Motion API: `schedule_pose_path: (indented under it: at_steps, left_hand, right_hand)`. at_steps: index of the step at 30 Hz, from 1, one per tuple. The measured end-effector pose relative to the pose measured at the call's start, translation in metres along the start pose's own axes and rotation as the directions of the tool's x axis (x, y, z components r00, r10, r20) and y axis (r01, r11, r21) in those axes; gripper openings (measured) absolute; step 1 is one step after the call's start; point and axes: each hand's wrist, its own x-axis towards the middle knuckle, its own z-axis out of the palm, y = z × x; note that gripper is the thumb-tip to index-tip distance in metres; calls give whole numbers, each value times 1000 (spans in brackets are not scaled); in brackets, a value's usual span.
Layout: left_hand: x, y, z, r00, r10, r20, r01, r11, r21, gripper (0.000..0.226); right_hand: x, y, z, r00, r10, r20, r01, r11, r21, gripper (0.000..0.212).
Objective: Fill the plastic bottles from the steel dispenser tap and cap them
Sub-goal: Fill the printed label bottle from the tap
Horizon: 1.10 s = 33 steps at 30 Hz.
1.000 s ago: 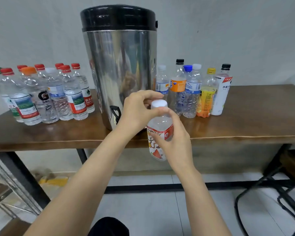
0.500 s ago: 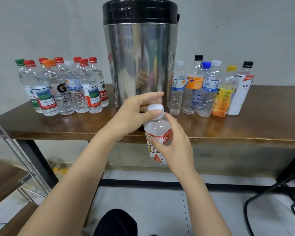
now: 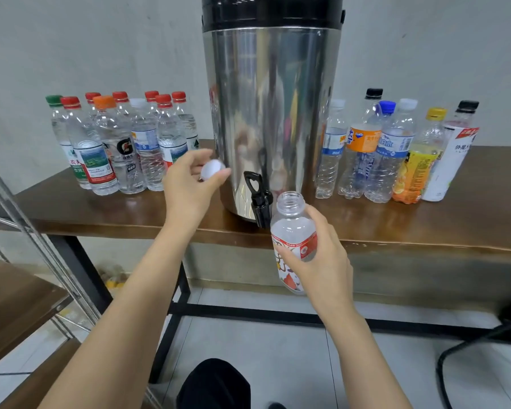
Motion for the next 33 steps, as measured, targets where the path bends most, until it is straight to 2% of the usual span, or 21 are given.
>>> schedule_pose_path:
  at_steps: [6, 14, 16, 18, 20, 23, 25, 28, 33]
  left_hand:
    - [-1, -77, 17, 960, -230, 162, 189, 954, 233, 54]
    - [-4, -92, 32, 942, -254, 220, 180, 935, 307, 57]
    - [-3, -83, 28, 966, -185, 184, 119, 940, 318, 57]
    - [-5, -68, 21, 994, -36, 102, 9, 969, 249, 50]
    - [-9, -46, 16, 989, 143, 45, -148, 980, 131, 40]
    - [-17, -16, 13, 915, 376, 145, -388, 920, 59, 42]
    - [-19, -8, 15, 836, 495, 238, -532, 837, 126, 43]
    - [-20, -4, 18, 782, 561, 272, -619, 747, 241, 42]
    - [-17, 0, 19, 761, 595, 259, -649, 694, 312, 30]
  right_hand:
    - [-1, 14, 11, 996, 94, 6, -94, 996, -13, 73]
    - [0, 26, 24, 990, 136, 34, -135, 990, -28, 77]
    - [-1, 29, 26, 990, 138, 36, -137, 990, -37, 78]
    - [-3, 31, 28, 989, 141, 39, -139, 989, -43, 78]
    - [-5, 34, 31, 988, 148, 47, -146, 988, -53, 77]
    - [-11, 35, 38, 983, 170, 72, -166, 985, -50, 77]
    - [-14, 35, 43, 979, 183, 90, -180, 983, -39, 79]
    - [-17, 33, 51, 974, 188, 126, -184, 982, -46, 77]
    - [-15, 26, 58, 978, 156, 134, -155, 988, -22, 71]
